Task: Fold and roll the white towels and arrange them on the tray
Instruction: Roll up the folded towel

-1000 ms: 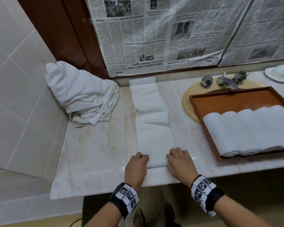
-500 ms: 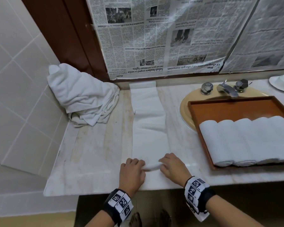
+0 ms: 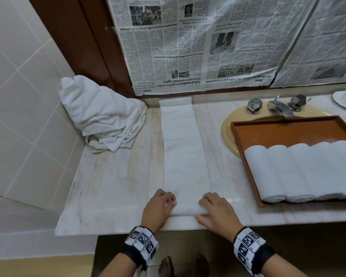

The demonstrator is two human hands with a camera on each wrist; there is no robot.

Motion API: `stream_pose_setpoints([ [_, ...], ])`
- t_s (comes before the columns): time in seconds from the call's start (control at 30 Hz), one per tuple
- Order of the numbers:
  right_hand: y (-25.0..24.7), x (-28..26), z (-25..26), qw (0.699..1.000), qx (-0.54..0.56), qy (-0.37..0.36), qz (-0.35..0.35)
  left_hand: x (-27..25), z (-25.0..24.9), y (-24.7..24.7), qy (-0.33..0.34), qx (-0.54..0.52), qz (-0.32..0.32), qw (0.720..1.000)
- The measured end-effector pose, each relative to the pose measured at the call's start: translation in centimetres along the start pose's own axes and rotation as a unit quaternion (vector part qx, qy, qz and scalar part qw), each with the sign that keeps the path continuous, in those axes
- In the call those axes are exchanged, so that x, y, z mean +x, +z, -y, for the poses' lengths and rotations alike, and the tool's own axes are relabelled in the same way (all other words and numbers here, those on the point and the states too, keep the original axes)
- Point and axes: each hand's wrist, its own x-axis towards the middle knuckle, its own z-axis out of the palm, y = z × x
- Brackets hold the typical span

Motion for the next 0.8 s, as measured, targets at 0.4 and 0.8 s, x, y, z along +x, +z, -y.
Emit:
stream_pose_setpoints([
  [0.4, -0.2, 1.7, -1.2, 0.979, 0.178, 0.097, 0.033, -2.2, 0.3, 1.9, 0.113, 0.111, -0.045, 0.986],
  [0.8, -0.6, 1.5, -1.1, 0.999, 0.029, -0.032, 0.021, 0.9, 0.3, -0.4, -0.001, -0.030, -0.013, 0.999],
])
